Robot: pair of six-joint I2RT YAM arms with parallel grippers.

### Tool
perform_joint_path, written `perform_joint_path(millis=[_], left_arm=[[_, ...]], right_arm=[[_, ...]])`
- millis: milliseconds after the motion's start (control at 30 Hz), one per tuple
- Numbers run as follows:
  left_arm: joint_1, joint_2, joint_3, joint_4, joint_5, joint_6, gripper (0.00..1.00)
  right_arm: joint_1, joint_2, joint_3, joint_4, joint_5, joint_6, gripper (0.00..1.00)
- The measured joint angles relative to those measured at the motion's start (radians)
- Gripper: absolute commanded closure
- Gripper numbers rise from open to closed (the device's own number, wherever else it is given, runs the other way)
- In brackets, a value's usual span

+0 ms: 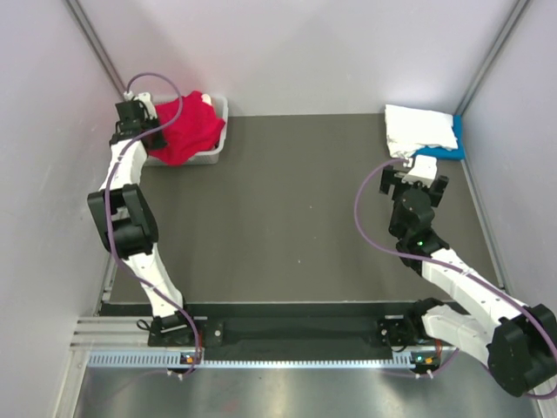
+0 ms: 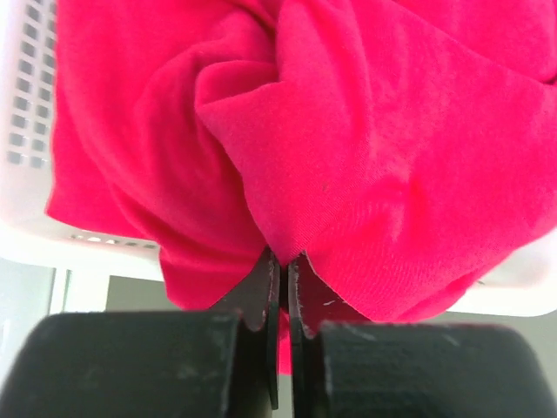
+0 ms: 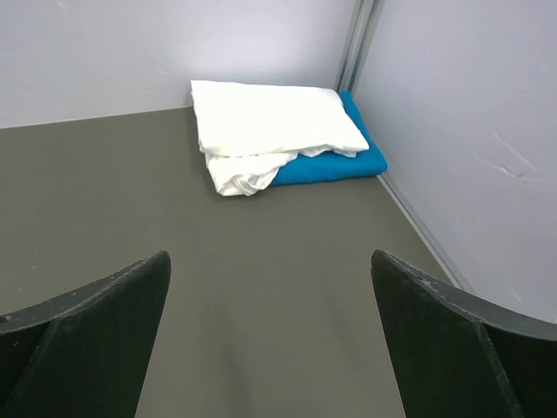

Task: Fold and stack the t-shirts
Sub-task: Grab the tshirt from the pile, then move the tshirt to the center of the board

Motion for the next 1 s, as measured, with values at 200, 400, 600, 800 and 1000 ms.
perform_joint_path(millis=[200, 400, 600, 800, 1000], left_arm=[[-0.009, -0.004, -0.003, -0.027, -0.002, 0.003, 1.0], [-0.059, -0.132, -0.125, -0.028, -0.055, 0.058, 1.0], [-0.171, -0.221, 0.03, -0.165, 0.024, 0.049, 1.0], [-0.323, -0.375, 0.034, -0.231, 0.055, 0.04, 1.0], [-0.507, -0.511, -0.135, -0.296, 0.07, 0.048, 1.0]], right_arm=[[0.001, 0.0, 0.0, -0.004, -0.026, 0.006, 0.07], [0.001, 0.002, 0.001, -0.01, -0.035, 0.014, 0.0], [0.002, 0.024, 0.002, -0.017, -0.036, 0.029, 0.0], [0.002, 0.058, 0.008, -0.047, -0.038, 0.044, 0.0], [0.002, 0.071, 0.024, -0.06, -0.046, 0.053, 0.0]])
